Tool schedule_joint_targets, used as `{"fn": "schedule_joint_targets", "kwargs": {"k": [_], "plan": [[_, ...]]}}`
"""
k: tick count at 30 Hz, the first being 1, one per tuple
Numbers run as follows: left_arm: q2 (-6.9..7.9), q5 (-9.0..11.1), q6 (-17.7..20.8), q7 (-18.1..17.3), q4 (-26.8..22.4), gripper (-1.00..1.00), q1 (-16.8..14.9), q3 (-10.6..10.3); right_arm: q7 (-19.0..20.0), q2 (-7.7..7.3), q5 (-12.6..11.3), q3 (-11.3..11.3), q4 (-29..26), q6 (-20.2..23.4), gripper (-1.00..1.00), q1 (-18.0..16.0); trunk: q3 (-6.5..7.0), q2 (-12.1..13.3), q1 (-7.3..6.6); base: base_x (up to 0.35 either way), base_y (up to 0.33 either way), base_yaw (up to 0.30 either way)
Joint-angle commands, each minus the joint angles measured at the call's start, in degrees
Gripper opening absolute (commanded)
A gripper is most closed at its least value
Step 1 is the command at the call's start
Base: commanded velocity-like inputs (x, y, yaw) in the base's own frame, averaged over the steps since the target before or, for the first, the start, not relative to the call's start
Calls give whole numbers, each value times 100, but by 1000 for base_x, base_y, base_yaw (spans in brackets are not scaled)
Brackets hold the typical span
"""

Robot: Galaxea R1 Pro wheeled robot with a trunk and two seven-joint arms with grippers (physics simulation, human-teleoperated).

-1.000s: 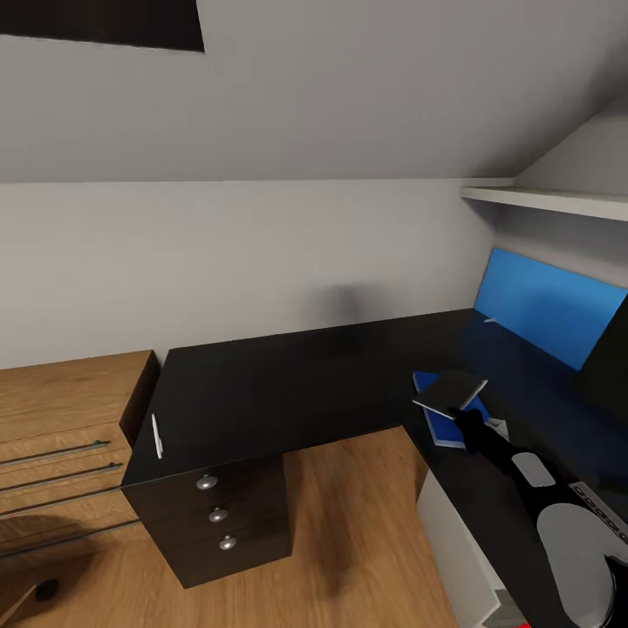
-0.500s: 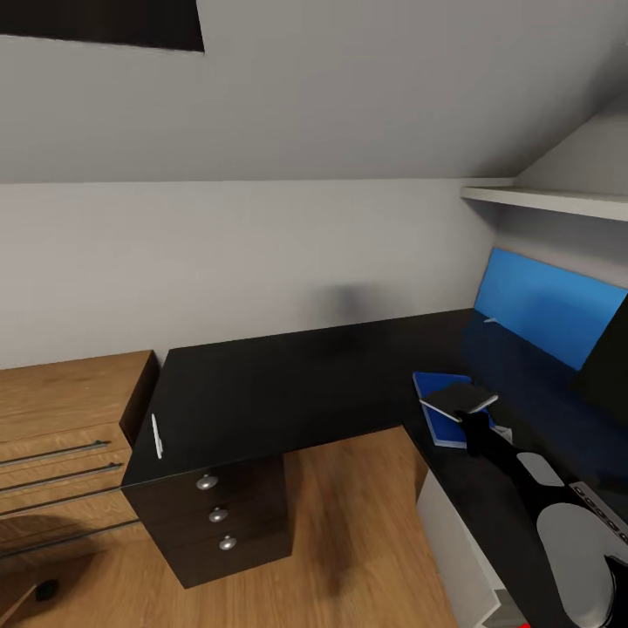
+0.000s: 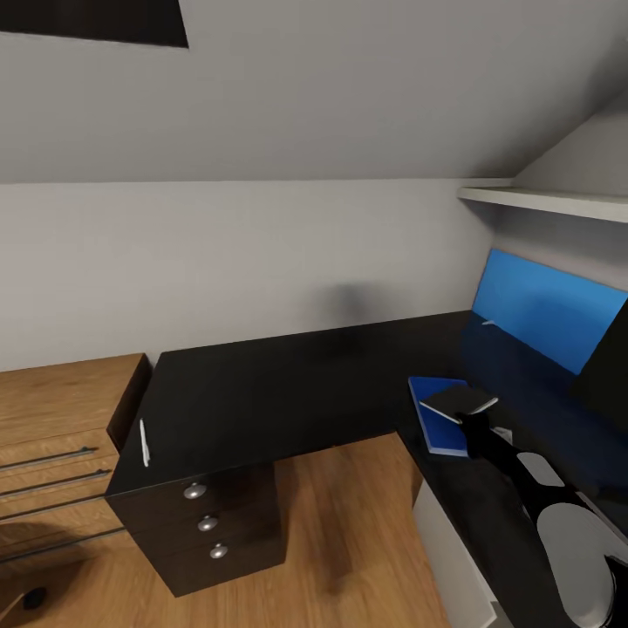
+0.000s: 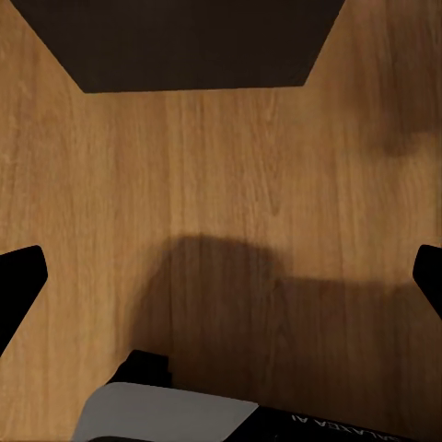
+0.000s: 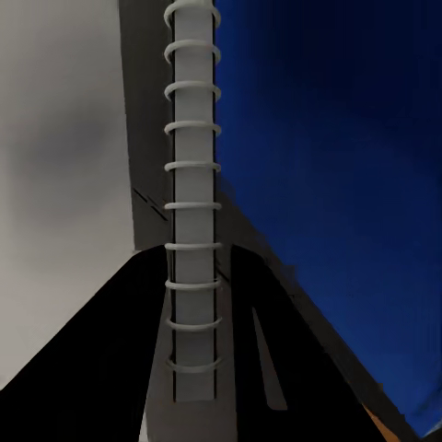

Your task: In the bedroom, organize the workspace by keeping the computer under the desk, ensuring the monitor is on the desk, placing the keyboard on the desk next to the monitor, placing the mouse on the desk next to the keyboard, moving the folder from the swivel chair onto the desk next to the mouse, stacking the notebook on top of the folder with the pen on top of the notebook, and positioning the swivel chair next to the desk.

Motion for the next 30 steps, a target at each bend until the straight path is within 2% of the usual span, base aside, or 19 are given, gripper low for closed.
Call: {"fn": "schedule_joint_targets", "kwargs": {"k": [1,15,30], "plan": [[7,60,-34,39,-8,100,-3,-34,-35,3,-4,-44,1,39,-100,-6,-4,-3,1,19,-19,0],[7,58,-48,47,-8,100,-3,-33,-145,3,7,-28,4,33,-100,-6,-4,-3,1,70,-68,0],[7,60,-44,46,-8,100,-3,-33,-159,3,32,-16,27,23,-100,-6,-4,-3,1,10,-8,0]]}}
